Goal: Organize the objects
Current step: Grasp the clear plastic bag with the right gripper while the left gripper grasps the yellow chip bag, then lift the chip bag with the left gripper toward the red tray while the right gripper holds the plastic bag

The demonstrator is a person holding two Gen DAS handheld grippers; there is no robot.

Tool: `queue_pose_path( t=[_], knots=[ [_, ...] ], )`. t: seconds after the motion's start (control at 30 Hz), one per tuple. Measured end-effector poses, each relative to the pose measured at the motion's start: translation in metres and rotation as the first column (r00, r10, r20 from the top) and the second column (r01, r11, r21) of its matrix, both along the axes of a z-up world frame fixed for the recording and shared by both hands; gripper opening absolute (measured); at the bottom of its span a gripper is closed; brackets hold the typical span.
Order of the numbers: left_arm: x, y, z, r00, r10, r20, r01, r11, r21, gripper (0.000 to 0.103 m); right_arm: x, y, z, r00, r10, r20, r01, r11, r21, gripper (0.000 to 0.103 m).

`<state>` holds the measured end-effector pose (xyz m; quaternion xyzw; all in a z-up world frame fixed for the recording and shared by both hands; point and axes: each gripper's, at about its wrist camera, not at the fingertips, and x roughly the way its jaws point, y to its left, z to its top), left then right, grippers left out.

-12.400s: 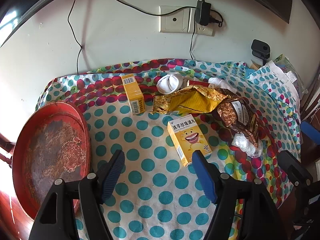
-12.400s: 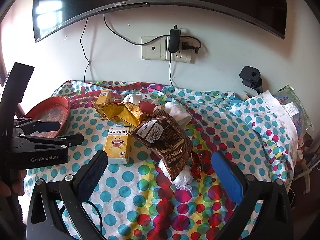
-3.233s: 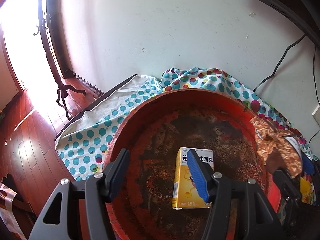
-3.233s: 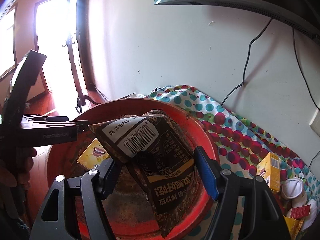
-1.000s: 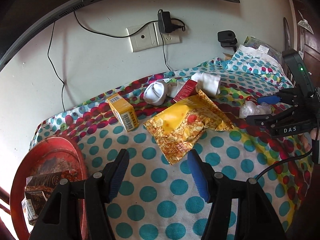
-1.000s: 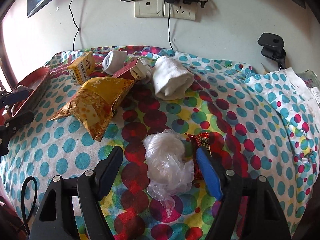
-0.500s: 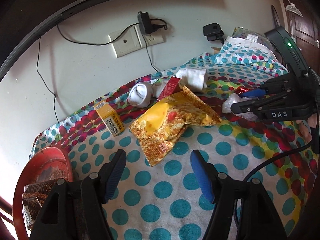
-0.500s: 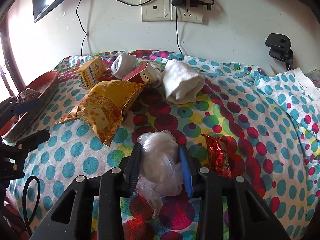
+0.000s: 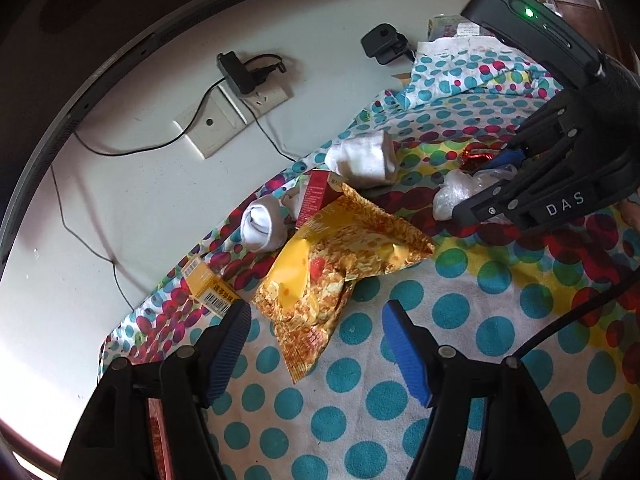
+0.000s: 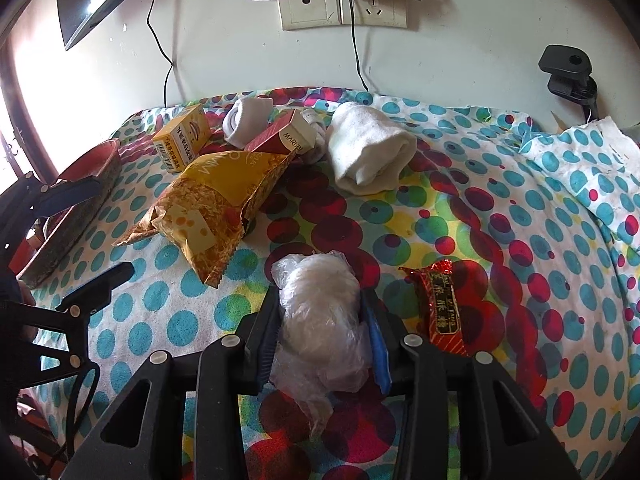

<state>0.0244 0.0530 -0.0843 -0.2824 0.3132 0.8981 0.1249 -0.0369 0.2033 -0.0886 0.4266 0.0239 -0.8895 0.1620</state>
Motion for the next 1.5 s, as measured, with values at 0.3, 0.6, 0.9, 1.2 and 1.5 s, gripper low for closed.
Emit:
queue_pose_path(
  t=[0.3, 0.6, 0.9, 1.2, 1.5],
  knots=[
    [-0.033, 0.018, -0.014, 0.999, -0.028, 0.042, 0.031, 0.997, -0.067, 0.070, -0.001, 0.002, -0.001, 1.000, 0.002, 0.010, -0.002, 1.000, -0.025, 0.038],
    [-0.052, 0.029, -0.024, 1.000, -0.005, 0.031, 0.008, 0.995, -0.100, 0.070, -0.002, 0.003, -0.002, 1.000, 0.004, 0.019, -0.004, 0.999, -0.035, 0.039],
    [-0.051, 0.011, -0.012, 0.994, 0.069, 0.088, -0.075, 0.995, 0.064, 0.021, -0.002, 0.002, -0.003, 1.000, -0.001, 0.014, 0.001, 1.000, -0.013, 0.039],
    [-0.044, -0.028, 0.015, 0.973, 0.120, 0.196, -0.177, 0.935, 0.308, 0.018, -0.002, -0.006, -0.005, 1.000, -0.004, 0.004, 0.004, 0.999, 0.043, 0.039],
    [-0.027, -0.052, 0.037, 0.969, 0.145, 0.199, -0.216, 0.889, 0.405, 0.013, -0.003, -0.011, -0.005, 1.000, -0.006, -0.002, 0.006, 0.997, 0.073, 0.039]
  ],
)
